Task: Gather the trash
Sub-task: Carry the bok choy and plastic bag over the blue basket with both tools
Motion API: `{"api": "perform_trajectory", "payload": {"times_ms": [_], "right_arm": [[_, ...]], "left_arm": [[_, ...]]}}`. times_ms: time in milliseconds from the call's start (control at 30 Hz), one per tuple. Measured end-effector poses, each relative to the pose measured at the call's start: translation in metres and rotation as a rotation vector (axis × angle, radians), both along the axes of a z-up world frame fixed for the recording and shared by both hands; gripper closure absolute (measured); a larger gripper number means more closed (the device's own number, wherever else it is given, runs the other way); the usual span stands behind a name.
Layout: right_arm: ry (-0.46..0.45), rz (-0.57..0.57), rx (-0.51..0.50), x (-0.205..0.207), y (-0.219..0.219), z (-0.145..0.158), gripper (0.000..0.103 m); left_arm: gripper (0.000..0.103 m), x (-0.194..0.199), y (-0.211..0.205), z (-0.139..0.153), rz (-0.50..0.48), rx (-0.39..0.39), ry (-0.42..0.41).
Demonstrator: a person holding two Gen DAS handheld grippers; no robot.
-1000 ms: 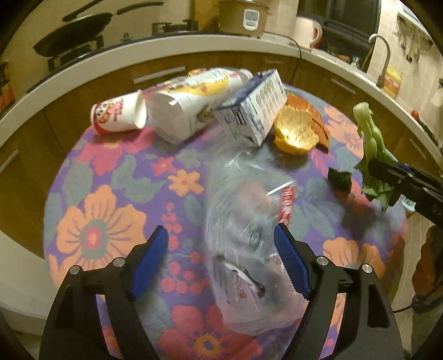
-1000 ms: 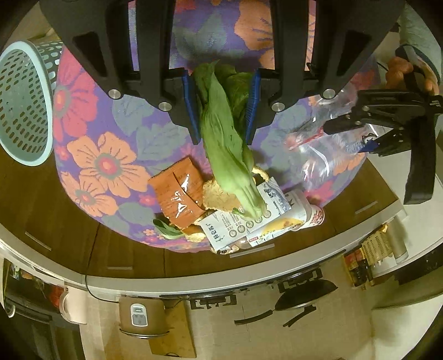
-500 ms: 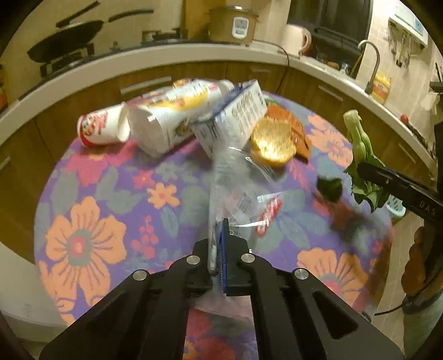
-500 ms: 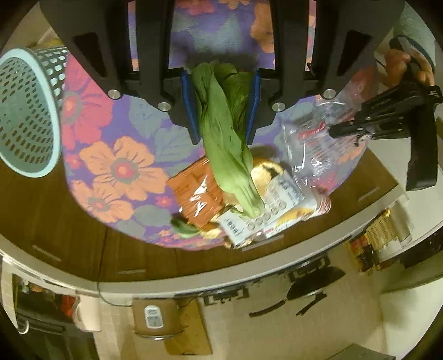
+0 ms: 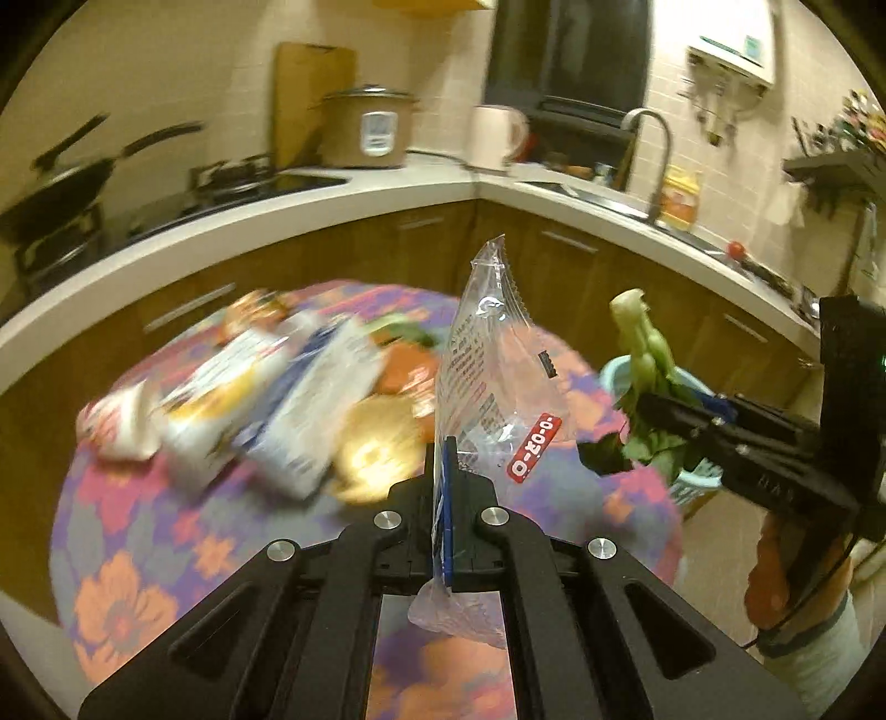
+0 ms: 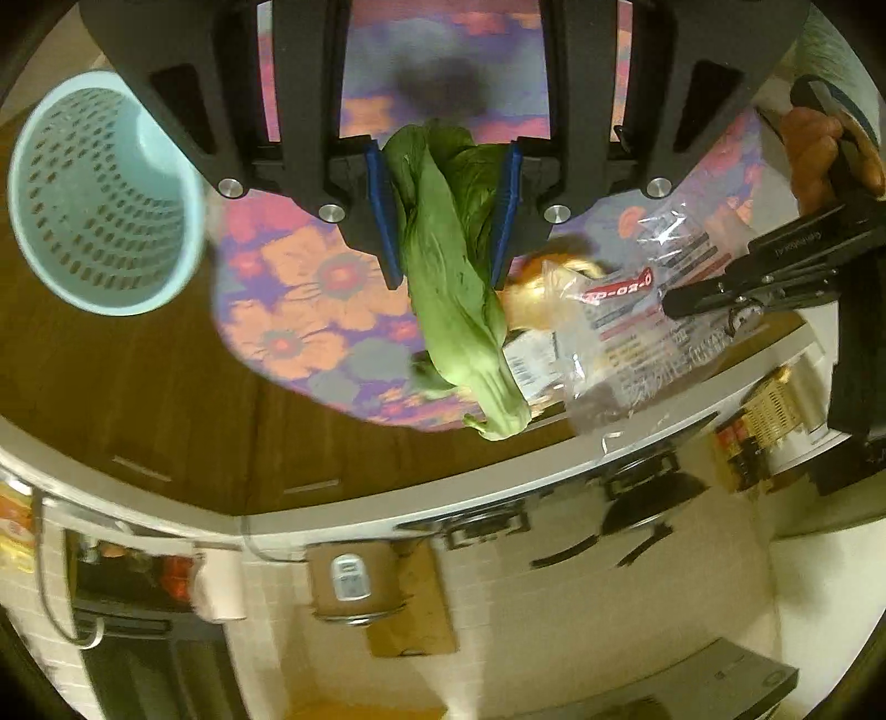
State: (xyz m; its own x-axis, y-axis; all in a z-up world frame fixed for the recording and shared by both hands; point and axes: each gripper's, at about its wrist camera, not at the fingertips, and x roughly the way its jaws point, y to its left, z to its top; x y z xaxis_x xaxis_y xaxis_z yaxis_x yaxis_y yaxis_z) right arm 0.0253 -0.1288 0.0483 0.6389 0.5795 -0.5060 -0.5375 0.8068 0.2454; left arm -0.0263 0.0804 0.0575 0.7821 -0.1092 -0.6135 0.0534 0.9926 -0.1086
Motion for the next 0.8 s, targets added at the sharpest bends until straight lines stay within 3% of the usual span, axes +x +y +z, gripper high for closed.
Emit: {"api": "perform_trajectory", "payload": {"times_ms": [100,400,567,800], "right_arm": [[-0.006,-0.068,-0.009,0.008,-0.028,-0.002,0.075],[0.058,-0.346,0.031,0.031,-0.143,-0.034,0.075],[0.142,-0.476,0.046,0.047,-0.195,-0.063,0.075],[0.276,-0.554,0.042,0.069,-0.22,-0.105,0.075]], "left_arm": [[0.103,0.023,-0.031,0.003,-0.076,-0.034,-0.003],[0.103,0.092,-0.139,-0.007,-0.259,-0.035,0.007],[0.103,0.132,-0.197,-0.028,-0.322,-0.035,0.08],[0.103,0.169,-0.243,-0.07,-0.353,-0.04,0.192]]}}
